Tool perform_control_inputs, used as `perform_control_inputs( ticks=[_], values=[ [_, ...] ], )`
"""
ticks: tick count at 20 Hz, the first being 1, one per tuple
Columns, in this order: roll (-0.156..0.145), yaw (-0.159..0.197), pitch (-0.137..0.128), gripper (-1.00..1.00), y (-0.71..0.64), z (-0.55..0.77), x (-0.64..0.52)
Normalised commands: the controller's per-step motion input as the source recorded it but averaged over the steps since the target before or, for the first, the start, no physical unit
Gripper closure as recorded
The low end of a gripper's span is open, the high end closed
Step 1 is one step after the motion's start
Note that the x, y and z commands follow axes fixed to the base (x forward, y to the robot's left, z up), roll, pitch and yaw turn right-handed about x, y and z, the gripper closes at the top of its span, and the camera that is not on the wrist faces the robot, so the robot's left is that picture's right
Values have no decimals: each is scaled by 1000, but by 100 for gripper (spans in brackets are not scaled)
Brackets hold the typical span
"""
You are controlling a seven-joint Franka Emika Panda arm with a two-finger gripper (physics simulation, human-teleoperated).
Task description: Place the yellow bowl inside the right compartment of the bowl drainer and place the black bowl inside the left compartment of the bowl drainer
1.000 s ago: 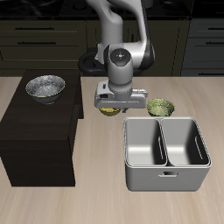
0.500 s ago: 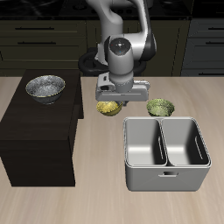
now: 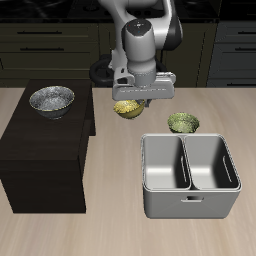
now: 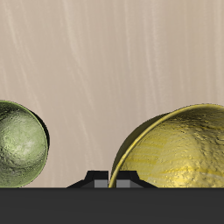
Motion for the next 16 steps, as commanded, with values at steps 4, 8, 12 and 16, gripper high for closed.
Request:
perform_control_inputs(
  ticks=[4,8,12,16],
  values=[
    [20,-7,-55,100,131,508,17],
    [-1,-9,-51,100,47,353,47],
    [7,-30,-64,100,105,600,74],
    [-1,-25,-49,100,161,660,75]
  ],
)
